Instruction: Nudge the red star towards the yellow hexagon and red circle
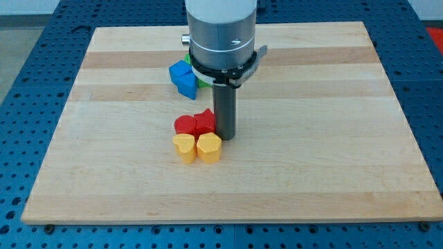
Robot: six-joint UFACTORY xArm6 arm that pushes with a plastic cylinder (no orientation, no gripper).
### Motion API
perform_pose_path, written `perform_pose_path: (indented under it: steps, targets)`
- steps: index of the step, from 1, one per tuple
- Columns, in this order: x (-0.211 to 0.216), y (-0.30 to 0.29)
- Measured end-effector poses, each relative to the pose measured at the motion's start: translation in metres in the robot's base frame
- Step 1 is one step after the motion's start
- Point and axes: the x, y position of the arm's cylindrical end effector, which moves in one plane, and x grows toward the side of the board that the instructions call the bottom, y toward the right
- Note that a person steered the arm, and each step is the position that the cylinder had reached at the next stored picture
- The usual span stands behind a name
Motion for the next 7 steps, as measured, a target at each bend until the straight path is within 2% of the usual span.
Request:
perform_pose_path:
  steps: [2, 4, 7]
  targets:
    - [-0.059, 0.041]
    - [-0.053, -0.004]
    - [-0.033, -0.015]
